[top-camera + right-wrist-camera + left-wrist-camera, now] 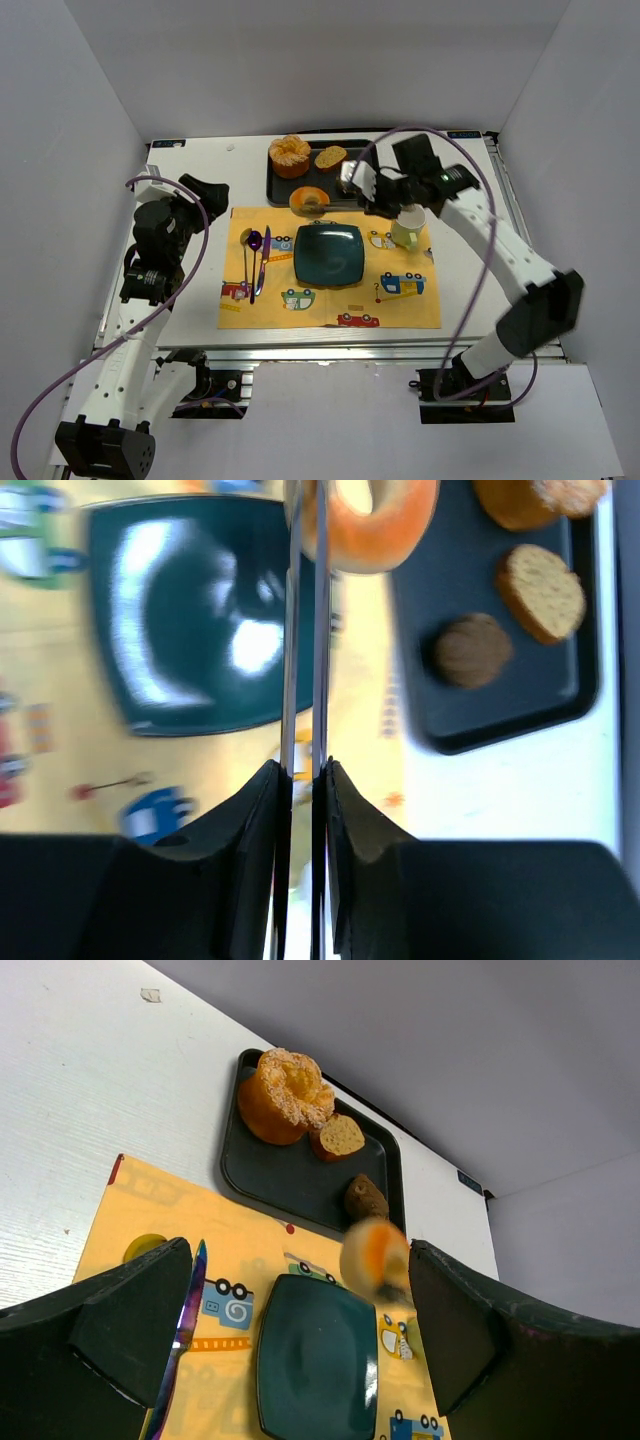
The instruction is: Place the bread
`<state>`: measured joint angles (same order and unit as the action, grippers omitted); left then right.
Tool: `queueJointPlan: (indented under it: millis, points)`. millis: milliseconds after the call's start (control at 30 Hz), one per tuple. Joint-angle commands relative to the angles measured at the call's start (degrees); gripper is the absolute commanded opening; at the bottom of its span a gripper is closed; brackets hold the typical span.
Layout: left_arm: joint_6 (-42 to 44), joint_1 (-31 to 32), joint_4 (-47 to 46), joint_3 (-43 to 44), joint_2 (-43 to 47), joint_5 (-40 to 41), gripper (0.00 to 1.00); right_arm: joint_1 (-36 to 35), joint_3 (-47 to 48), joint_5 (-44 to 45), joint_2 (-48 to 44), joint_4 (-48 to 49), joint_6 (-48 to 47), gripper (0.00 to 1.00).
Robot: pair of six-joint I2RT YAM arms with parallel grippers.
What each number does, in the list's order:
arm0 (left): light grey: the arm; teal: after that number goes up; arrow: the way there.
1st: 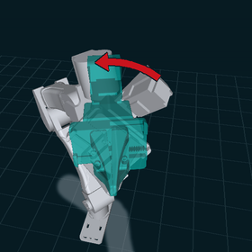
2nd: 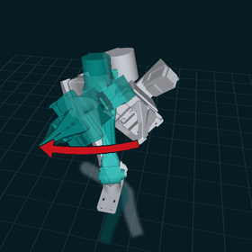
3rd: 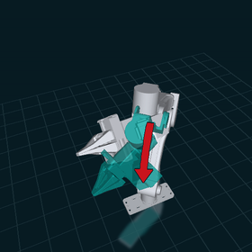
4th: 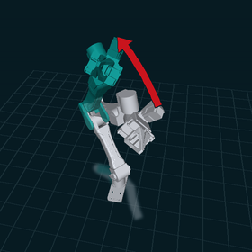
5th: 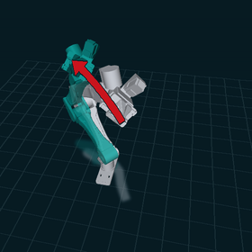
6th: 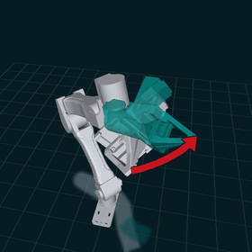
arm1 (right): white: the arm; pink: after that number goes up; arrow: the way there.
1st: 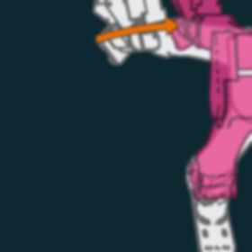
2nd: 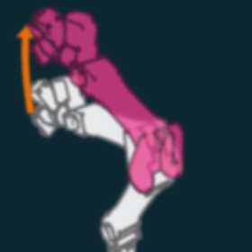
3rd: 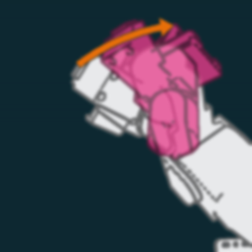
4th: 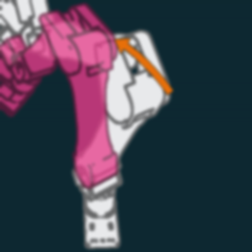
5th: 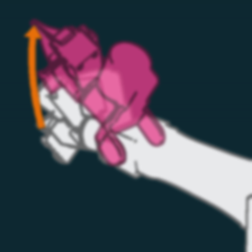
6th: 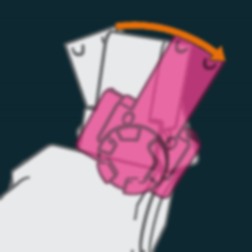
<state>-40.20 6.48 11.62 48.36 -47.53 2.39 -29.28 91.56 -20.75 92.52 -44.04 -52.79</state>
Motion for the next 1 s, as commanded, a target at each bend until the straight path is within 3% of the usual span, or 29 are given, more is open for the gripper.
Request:
queueJointPlan:
  millis: [0, 133, 267, 400, 467, 567, 733, 833, 933, 967]
  points:
    - [1.1, -0.2, 0.5, 0.8, 0.5, 0.2, 0.98, -0.2, -12.7, -7.5, -8.3, -3.5, 1.4, 0.06]
    - [1.9, -0.2, 1.8, 1.2, 0.6, 0.1, 0.98, -0.3, -22.5, -7.0, -15.9, -2.2, 2.4, 0.09]
    - [1.8, -0.3, 1.5, 0.9, 0.4, -0.6, 0.98, -0.3, -26.4, -5.9, -17.5, -0.2, 3.0, 0.13]
    - [1.2, -0.2, 0.9, 0.5, 0.6, -0.9, 0.98, -0.3, -26.8, -5.7, -16.9, 0.5, 3.1, 0.23]
    - [1.2, -0.2, 1.1, 0.6, 0.9, -0.5, 0.98, -0.3, -26.1, -6.2, -16.9, -0.2, 2.6, 0.37]
    - [1.4, -0.2, 1.8, 0.7, 1.5, -0.4, 0.98, -0.2, -25.0, -8.3, -18.2, -0.9, 1.7, 0.48]
    - [1.2, -0.2, 2.2, 0.5, 2.3, -0.3, 0.98, -0.1, -23.7, -10.4, -19.4, -1.1, 2.5, 0.52]
    - [1.3, -0.2, 2.4, 0.7, 2.5, -0.5, 0.98, 2.4, -21.7, -12.3, -19.4, -0.4, 4.5, 0.47]
    - [1.4, -0.3, 2.1, 0.7, 2.5, -1.6, 0.98, 9.8, -17.1, -16.8, -19.8, 5.9, 13.4, 0.14]
    - [1.3, -0.3, 0.5, 0.1, 2.1, -4.4, 0.93, 14.5, -16.8, -17.0, -20.2, 11.1, 21.6, 0.04]
